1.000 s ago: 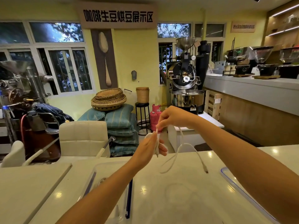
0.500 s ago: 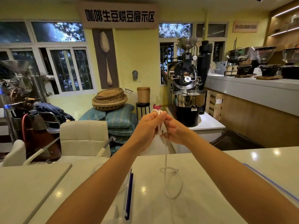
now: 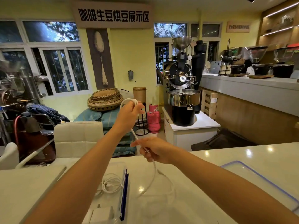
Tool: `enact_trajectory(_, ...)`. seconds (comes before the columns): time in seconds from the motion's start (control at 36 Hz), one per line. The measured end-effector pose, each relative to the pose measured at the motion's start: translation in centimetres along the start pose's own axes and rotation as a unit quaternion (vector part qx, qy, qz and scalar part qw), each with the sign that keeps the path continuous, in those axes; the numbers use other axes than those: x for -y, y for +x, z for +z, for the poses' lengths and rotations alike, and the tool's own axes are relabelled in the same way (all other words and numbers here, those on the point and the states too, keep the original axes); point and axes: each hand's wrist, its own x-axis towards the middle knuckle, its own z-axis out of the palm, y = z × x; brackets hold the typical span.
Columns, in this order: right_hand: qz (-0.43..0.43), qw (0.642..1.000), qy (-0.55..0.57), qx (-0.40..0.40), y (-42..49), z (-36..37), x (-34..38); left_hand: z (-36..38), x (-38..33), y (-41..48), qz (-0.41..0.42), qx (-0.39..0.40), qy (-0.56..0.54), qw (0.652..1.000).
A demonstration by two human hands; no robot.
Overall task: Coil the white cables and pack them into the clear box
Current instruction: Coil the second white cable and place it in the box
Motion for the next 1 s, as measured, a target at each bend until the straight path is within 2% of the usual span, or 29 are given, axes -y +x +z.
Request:
enact_trajectory(0.14, 0.015, 0.997, -0.067, 0.027, -1.1, -0.7, 1.7, -0.8, 1.5, -0.4, -0.02, 0.017, 0.066, 0.997)
enact_trajectory(0.25, 0.019, 0.984, -0.176, 0.027, -2.0, -1.4, 3.7, -1.0, 2.6, -0.9, -0.044, 0.033, 0.083, 0.995)
enact_trajectory(0.36, -0.017, 0.959, -0.283, -0.02, -3.1, -2.6, 6.2, -0.9, 3.3, -1.8, -0.062, 0.069, 0.063, 0.994)
enact_trajectory(0.53, -0.101, 0.933, -0.329, -0.109, -4.0, -3.9, 8.8, 0.4, 2.8, -4.1, -0.078, 0.134, -0.012, 0.988)
enact_trajectory(0.72, -0.147, 0.928, -0.31, -0.144, -3.6, -5.3, 9.2, 2.0, 0.9, -5.8, -0.115, 0.186, -0.18, 0.959)
enact_trajectory(1.0, -0.171, 0.96, -0.174, -0.139, -2.1, -7.1, 7.7, 2.4, -1.4, -6.4, -0.103, 0.218, -0.353, 0.904)
